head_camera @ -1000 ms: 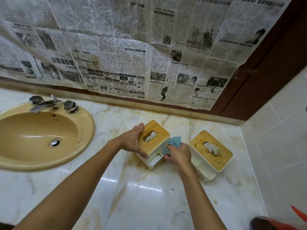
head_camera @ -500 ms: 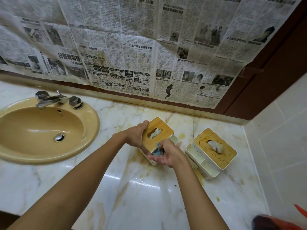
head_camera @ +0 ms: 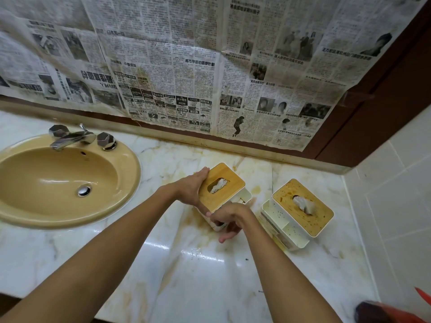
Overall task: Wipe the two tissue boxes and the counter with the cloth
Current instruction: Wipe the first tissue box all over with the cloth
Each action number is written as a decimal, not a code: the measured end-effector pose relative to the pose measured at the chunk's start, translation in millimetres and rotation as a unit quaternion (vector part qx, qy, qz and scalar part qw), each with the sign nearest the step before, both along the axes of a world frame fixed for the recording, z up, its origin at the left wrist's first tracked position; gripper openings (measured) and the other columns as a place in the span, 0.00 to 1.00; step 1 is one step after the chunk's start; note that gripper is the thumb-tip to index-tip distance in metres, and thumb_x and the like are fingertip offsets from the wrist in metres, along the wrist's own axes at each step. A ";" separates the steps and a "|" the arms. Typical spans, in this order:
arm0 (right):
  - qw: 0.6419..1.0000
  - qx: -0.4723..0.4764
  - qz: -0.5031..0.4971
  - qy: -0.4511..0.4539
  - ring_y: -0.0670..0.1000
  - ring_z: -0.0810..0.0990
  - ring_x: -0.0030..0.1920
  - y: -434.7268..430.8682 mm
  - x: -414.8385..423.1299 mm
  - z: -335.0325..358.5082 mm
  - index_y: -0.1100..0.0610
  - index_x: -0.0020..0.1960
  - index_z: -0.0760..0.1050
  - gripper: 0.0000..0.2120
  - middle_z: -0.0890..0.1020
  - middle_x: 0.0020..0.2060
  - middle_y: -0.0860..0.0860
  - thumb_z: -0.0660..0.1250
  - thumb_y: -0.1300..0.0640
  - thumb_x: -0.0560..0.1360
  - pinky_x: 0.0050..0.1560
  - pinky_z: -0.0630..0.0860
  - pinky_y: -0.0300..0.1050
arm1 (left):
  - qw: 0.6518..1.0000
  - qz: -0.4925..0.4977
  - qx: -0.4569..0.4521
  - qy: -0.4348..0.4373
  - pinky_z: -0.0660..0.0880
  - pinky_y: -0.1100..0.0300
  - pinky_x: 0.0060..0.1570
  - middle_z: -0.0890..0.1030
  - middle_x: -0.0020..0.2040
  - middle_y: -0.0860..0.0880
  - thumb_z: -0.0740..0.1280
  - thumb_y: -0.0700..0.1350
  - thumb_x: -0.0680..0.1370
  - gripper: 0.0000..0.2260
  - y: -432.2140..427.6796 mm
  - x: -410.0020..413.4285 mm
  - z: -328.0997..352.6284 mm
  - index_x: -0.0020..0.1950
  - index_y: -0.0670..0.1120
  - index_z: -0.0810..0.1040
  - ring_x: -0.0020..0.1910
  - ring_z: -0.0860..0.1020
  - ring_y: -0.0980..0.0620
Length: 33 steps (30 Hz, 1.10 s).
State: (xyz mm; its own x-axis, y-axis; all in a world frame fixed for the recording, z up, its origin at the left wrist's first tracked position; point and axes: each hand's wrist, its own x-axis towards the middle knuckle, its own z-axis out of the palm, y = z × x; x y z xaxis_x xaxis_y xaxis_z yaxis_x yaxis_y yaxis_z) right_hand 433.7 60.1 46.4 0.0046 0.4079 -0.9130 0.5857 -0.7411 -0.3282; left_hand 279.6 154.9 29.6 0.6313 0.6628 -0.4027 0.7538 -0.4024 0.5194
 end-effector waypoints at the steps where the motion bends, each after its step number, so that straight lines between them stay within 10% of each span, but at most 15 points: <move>1: 1.000 0.019 -0.004 0.009 0.57 0.88 0.40 -0.7 2.8 -3.8 0.60 0.64 0.69 0.24 0.76 0.48 0.55 0.65 0.43 0.79 0.24 0.78 0.40 | 1.000 0.000 -0.001 -0.001 0.69 0.48 0.73 0.64 0.78 0.45 0.86 0.62 0.59 0.65 0.3 -0.3 -0.6 0.81 0.45 0.48 0.74 0.67 0.45; 5: 0.998 0.061 0.022 0.027 0.56 0.84 0.35 -3.9 10.4 -3.2 0.55 0.54 0.73 0.16 0.74 0.49 0.54 0.67 0.42 0.77 0.27 0.78 0.41 | 1.000 0.001 -0.008 -0.014 0.66 0.51 0.75 0.59 0.81 0.46 0.85 0.61 0.60 0.67 0.2 -2.1 -2.6 0.83 0.45 0.43 0.78 0.63 0.47; 12: 0.994 0.073 0.078 -0.037 0.66 0.86 0.45 -7.2 7.7 0.4 0.60 0.69 0.60 0.20 0.83 0.45 0.69 0.58 0.59 0.79 0.50 0.84 0.59 | 1.000 -0.005 -0.021 0.004 0.68 0.49 0.73 0.61 0.78 0.46 0.85 0.61 0.61 0.62 0.7 -1.6 2.5 0.80 0.46 0.47 0.75 0.65 0.46; 17: 0.967 0.236 0.017 -0.095 0.65 0.84 0.35 -28.6 -5.6 -4.0 0.54 0.56 0.66 0.10 0.79 0.44 0.57 0.61 0.61 0.77 0.30 0.83 0.52 | 1.000 -0.013 -0.018 0.010 0.68 0.49 0.74 0.61 0.77 0.48 0.85 0.63 0.61 0.64 -0.5 -2.6 5.5 0.82 0.49 0.44 0.75 0.65 0.47; 21: 0.909 0.328 0.093 -0.240 0.60 0.81 0.52 -25.9 -3.3 -13.0 0.60 0.54 0.77 0.12 0.82 0.52 0.58 0.72 0.56 0.74 0.42 0.75 0.46 | 0.999 -0.003 -0.019 0.035 0.68 0.48 0.74 0.61 0.78 0.47 0.84 0.63 0.61 0.63 -0.4 -0.6 8.9 0.81 0.49 0.45 0.75 0.65 0.46; 26: 0.879 0.420 -0.017 -0.225 0.53 0.81 0.45 -39.9 9.1 -16.8 0.56 0.49 0.82 0.13 0.84 0.46 0.51 0.80 0.55 0.68 0.40 0.73 0.42 | 0.999 0.004 -0.014 0.031 0.64 0.45 0.77 0.58 0.79 0.50 0.83 0.66 0.59 0.67 -1.6 -3.4 7.9 0.83 0.52 0.42 0.79 0.58 0.44; 29: 0.900 0.414 -0.064 -0.122 0.53 0.84 0.35 -45.7 16.1 -21.6 0.55 0.48 0.84 0.06 0.86 0.43 0.50 0.75 0.58 0.71 0.37 0.83 0.50 | 0.998 0.047 -0.017 0.037 0.54 0.45 0.81 0.41 0.85 0.50 0.83 0.66 0.60 0.70 -2.9 -2.5 6.8 0.85 0.50 0.39 0.84 0.45 0.45; 33: 0.935 0.346 0.000 -0.075 0.53 0.84 0.28 -44.5 24.5 -26.4 0.57 0.48 0.82 0.07 0.85 0.35 0.53 0.67 0.58 0.72 0.28 0.81 0.51 | 0.983 0.179 -0.041 0.016 0.63 0.49 0.77 0.48 0.86 0.47 0.84 0.66 0.58 0.69 -18.7 1.0 0.2 0.85 0.49 0.43 0.82 0.58 0.46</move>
State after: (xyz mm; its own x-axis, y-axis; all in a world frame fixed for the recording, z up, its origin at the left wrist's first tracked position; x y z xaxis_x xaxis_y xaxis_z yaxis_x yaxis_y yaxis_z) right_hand 458.2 15.6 20.0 0.1122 0.9013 -0.4185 0.6636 -0.3815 -0.6436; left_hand 280.6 136.1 29.9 0.3496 0.8042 -0.4806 0.8560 -0.0656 0.5129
